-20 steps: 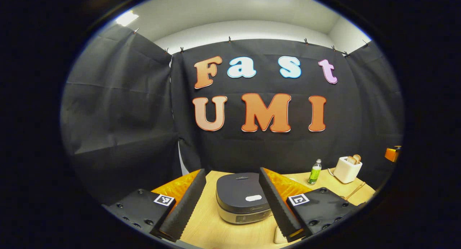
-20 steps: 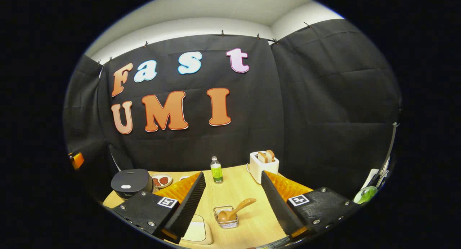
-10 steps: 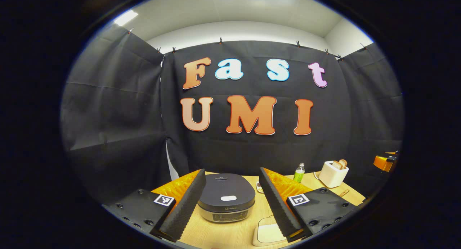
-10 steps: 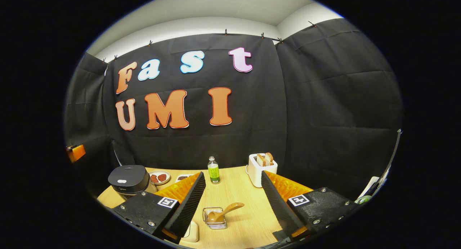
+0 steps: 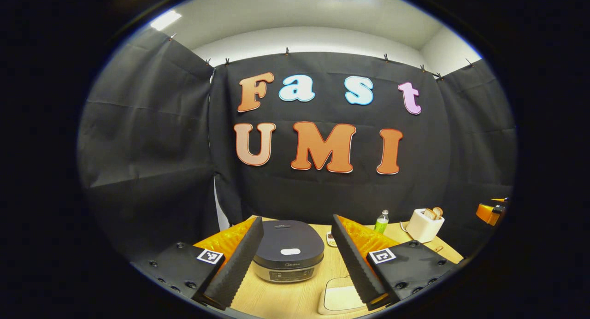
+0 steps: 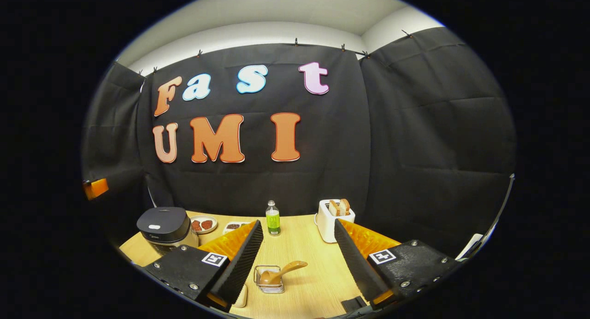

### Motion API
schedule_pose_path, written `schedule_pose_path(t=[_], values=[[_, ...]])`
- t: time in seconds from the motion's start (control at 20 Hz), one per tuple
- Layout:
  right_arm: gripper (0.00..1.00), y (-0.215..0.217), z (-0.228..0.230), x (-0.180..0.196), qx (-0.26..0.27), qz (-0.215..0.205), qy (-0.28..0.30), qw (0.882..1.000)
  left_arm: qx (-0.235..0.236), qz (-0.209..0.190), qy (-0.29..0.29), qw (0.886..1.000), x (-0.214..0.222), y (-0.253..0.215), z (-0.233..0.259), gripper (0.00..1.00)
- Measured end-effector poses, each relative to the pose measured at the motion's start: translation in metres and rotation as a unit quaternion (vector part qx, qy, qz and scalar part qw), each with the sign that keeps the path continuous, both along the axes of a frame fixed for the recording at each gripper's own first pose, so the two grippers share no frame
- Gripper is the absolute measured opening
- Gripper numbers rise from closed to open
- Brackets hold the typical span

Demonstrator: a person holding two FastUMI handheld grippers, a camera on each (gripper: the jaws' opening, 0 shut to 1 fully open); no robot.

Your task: Close the left gripper, press the button to open the rice cooker; take a wooden spoon from the chopstick holder with the right hand, scoop a spoonful of rice and pour it into the rice cooker, then put the wooden spoon back into the chopstick holder.

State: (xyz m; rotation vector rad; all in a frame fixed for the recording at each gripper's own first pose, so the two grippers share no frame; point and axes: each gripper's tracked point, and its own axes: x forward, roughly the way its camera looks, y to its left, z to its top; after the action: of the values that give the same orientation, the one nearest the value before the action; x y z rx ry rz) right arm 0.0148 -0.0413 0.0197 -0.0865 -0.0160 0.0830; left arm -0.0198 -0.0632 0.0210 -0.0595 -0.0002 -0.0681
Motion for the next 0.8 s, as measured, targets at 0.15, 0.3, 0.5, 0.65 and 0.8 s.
schedule_pose_path(t=[0.15,0.3,0.5,0.65,0.8], values=[[0.96,0.006,0.003,-0.004,-0.006,-0.005,-0.007,1.000,-0.013,-0.008,0.012,1.000,0.013,0.007,-0.001,0.97],[0.96,0.011,0.005,-0.003,-0.019,-0.014,-0.015,1.000,-0.013,-0.006,0.014,1.000,0.024,0.017,0.001,0.79],[1.00,0.026,0.000,-0.005,-0.011,-0.008,-0.009,1.000,0.001,-0.036,0.023,0.999,0.028,0.015,-0.001,0.52],[0.96,0.030,-0.001,-0.004,-0.011,-0.010,-0.008,1.000,-0.002,-0.030,0.025,0.999,0.031,0.021,-0.001,0.07],[0.96,0.031,-0.003,-0.004,-0.011,-0.013,-0.006,1.000,-0.006,-0.043,0.029,0.999,0.035,0.007,-0.003,0.00]])
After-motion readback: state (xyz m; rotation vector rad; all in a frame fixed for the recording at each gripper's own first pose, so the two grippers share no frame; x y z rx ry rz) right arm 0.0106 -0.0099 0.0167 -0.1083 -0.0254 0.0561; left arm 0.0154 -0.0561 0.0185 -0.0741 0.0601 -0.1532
